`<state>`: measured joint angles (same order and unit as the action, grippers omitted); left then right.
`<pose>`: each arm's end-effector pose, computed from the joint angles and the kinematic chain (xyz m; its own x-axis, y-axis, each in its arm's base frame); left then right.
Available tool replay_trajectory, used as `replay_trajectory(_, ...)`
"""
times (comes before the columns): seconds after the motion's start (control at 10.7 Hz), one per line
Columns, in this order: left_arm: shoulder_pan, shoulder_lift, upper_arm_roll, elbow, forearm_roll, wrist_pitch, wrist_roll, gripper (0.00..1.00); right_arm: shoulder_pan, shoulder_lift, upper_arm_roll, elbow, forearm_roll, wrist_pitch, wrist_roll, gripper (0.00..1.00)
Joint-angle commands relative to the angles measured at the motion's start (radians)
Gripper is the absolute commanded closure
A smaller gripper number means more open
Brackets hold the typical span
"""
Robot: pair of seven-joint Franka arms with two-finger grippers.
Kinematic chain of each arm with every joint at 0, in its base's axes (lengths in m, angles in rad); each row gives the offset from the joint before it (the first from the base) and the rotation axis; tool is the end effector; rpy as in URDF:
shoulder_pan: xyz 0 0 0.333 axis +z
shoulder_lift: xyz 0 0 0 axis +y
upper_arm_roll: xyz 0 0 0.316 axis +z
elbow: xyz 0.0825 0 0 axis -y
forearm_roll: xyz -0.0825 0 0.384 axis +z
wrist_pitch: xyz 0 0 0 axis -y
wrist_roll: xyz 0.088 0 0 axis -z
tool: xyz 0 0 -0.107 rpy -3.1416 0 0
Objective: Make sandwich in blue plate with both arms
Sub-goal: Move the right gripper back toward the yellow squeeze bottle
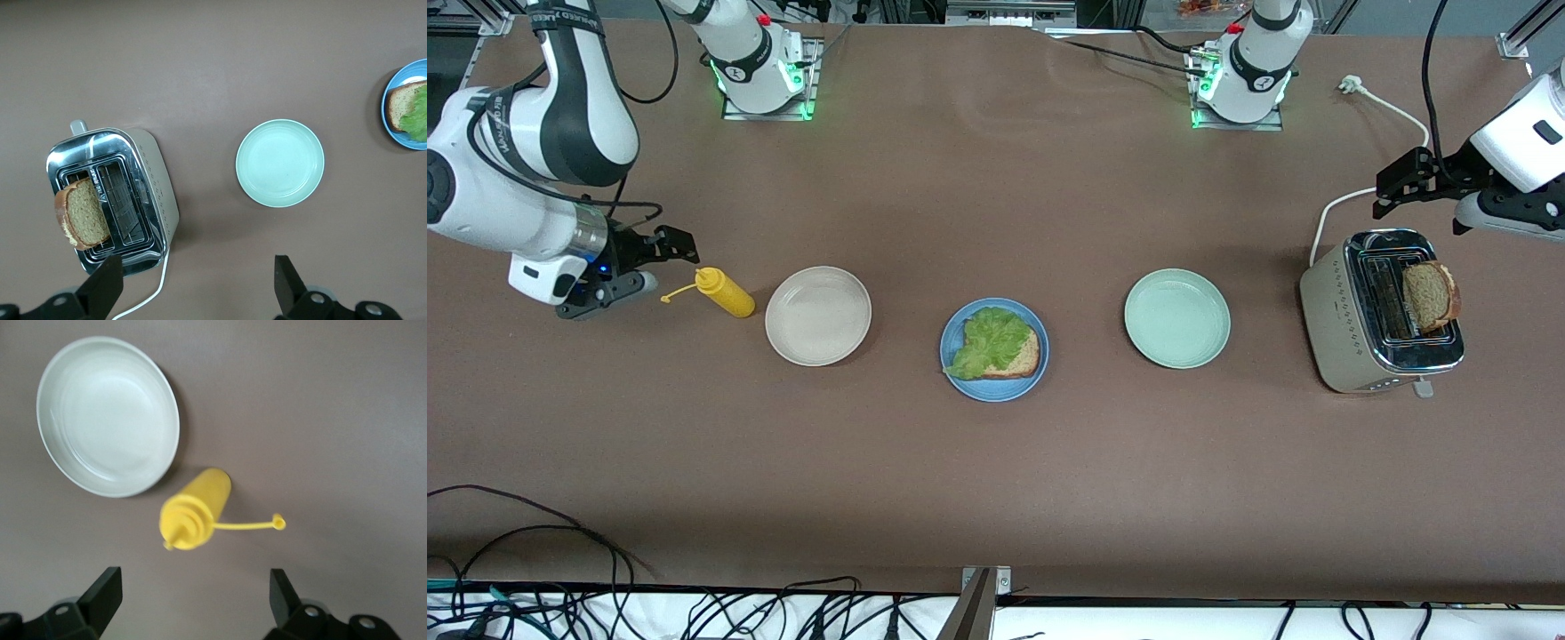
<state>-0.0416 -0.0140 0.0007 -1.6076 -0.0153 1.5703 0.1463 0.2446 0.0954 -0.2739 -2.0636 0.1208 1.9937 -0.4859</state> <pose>0.5488 -0.0241 0.6148 0.9823 -0.1861 -0.0208 -0.1857 -0.9824 0.0185 0.5468 -0.0068 0.3773 0.9137 0.3917 -0.1085 0.3757 -0.9158 -0.1420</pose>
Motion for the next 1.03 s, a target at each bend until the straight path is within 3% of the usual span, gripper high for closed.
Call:
replay_trajectory(0.0, 0.000, -0.012, 0.001, -0.009, -0.005, 0.010, 0.019, 0.00, -0.099, -0.057, 0.025, -0.134, 0.034, 0.100, -0.247, 0.02)
replay_trajectory(0.37, 0.000, -0.014, -0.004, -0.009, -0.005, 0.022, 0.012, 0.00, -0.191, 0.003, 0.025, -0.188, 0.251, 0.189, -0.612, 0.02)
replay_trajectory(0.65, 0.002, -0.012, -0.002, -0.012, -0.005, 0.039, 0.013, 0.00, -0.254, 0.122, 0.025, -0.187, 0.541, 0.191, -0.998, 0.02)
replay_trajectory(0.93, 0.002, -0.014, -0.004, -0.012, -0.005, 0.039, 0.013, 0.00, -0.281, 0.207, 0.025, -0.184, 0.773, 0.182, -1.358, 0.02)
